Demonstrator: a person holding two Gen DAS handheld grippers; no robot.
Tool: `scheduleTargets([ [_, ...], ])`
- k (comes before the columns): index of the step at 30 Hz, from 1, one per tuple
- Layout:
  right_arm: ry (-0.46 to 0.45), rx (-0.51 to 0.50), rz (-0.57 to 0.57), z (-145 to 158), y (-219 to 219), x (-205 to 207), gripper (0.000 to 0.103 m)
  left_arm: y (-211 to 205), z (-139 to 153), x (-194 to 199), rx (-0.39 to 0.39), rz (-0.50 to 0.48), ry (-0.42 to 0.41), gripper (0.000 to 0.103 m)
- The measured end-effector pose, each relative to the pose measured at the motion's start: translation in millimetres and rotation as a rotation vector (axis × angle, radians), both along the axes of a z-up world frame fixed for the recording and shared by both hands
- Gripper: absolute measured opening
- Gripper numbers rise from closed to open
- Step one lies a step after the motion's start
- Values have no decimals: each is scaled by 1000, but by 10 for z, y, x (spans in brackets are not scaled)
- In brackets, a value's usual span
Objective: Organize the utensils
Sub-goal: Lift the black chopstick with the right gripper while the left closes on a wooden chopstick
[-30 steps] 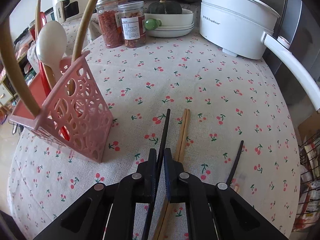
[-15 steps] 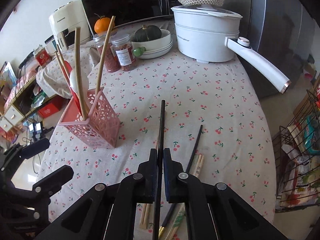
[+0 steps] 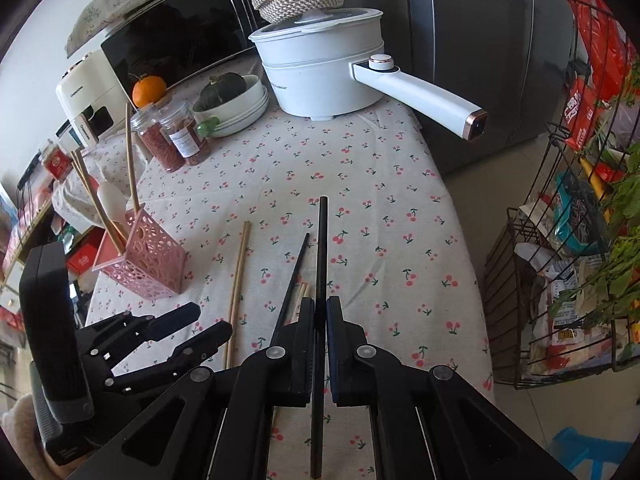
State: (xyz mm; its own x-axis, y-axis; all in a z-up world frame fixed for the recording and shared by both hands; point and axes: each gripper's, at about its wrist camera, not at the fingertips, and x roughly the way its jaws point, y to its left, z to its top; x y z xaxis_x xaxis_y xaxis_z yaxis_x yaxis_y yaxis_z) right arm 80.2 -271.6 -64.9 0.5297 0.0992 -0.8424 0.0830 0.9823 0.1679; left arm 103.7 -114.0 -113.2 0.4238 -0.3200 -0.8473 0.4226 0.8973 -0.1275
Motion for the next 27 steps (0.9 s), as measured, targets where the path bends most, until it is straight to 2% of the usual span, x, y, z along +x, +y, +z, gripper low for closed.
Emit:
scheduleTargets([
  [3, 8, 9, 6, -18, -49, 27, 5, -81, -38, 138, 60, 38, -56, 39],
  [6, 7, 13, 24, -18, -50, 73, 5, -162, -146, 241, 169, 67, -115, 37],
  [9, 7, 17, 33, -22, -78, 100, 5, -211, -262, 361, 222, 94, -115, 37],
  [13, 18, 26, 34, -48, -108, 138, 5, -212, -414, 577, 226, 169, -35, 37],
  [15, 19, 29, 33, -47, -123, 144, 5, -221, -417, 638, 209, 194, -29, 34],
  [17, 18, 34, 29, -41, -145, 135, 5, -255, -415, 653, 178, 181, -9, 11],
  [20, 9, 36, 18, -12, -188, 119, 5, -384, -412, 584, 229, 140, -17, 10],
  [23, -13, 41, 6, 53, -218, 84, 5, -410, -321, 442, 210, 101, -32, 10],
  [27, -58, 39, 0, 186, -241, 10, 5, -367, -57, 201, 146, 52, -76, 10],
])
